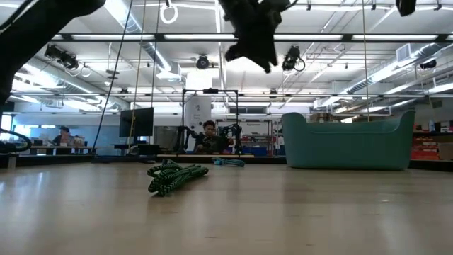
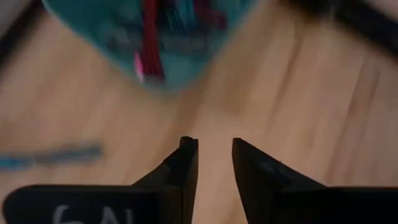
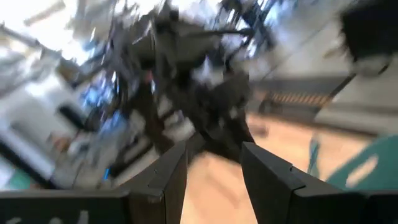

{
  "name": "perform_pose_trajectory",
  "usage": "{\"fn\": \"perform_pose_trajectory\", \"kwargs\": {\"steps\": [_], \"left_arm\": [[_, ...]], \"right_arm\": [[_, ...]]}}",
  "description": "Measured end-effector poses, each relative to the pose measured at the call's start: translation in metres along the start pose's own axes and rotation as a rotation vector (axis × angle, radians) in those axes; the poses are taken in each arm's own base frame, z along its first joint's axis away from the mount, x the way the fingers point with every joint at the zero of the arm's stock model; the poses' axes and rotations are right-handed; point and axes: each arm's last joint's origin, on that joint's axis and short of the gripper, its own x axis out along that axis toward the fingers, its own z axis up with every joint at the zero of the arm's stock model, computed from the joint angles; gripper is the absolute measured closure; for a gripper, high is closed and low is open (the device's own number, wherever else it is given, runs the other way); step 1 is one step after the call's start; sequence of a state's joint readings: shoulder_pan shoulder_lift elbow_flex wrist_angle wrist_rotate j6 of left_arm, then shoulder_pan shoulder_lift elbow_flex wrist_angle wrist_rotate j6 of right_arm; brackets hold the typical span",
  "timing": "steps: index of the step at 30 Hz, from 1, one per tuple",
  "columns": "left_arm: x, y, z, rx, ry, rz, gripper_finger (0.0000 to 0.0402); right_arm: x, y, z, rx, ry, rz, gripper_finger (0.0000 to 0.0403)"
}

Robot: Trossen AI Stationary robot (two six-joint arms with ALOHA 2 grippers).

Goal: Pick and place USB-C Cables
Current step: Put the green charger cable into the light blue bin

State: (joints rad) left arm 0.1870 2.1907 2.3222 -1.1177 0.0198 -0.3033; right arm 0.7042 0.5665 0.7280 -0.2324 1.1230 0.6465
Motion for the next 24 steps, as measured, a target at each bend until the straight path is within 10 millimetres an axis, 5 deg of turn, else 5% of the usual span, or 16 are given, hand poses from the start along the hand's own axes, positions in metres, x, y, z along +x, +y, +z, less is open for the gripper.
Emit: {"fn": "perform_pose_trajectory", "kwargs": {"steps": [5,12,18,24], "left_arm": [[-0.002,-0.035,-0.029,0.040,0.141,-0.024,0.0328],[-0.002,-0.063,-0.065,-0.040,0.101,0.002,0.0388],[0.004,-0.063,-0.116,-0.190,-0.032,-0.093,0.0389],[0.003,-0.040,-0.177,-0.391,-0.171,-0.056,0.0391]], "right_arm": [[0.013,-0.012,-0.024,-0.016,0.266,-0.001,0.0248],[0.045,-0.018,-0.046,-0.073,0.581,0.012,0.0248],[0.080,-0.024,-0.065,-0.123,0.796,0.056,0.0248],[0.128,-0.027,-0.092,-0.175,0.908,0.217,0.0248]]}}
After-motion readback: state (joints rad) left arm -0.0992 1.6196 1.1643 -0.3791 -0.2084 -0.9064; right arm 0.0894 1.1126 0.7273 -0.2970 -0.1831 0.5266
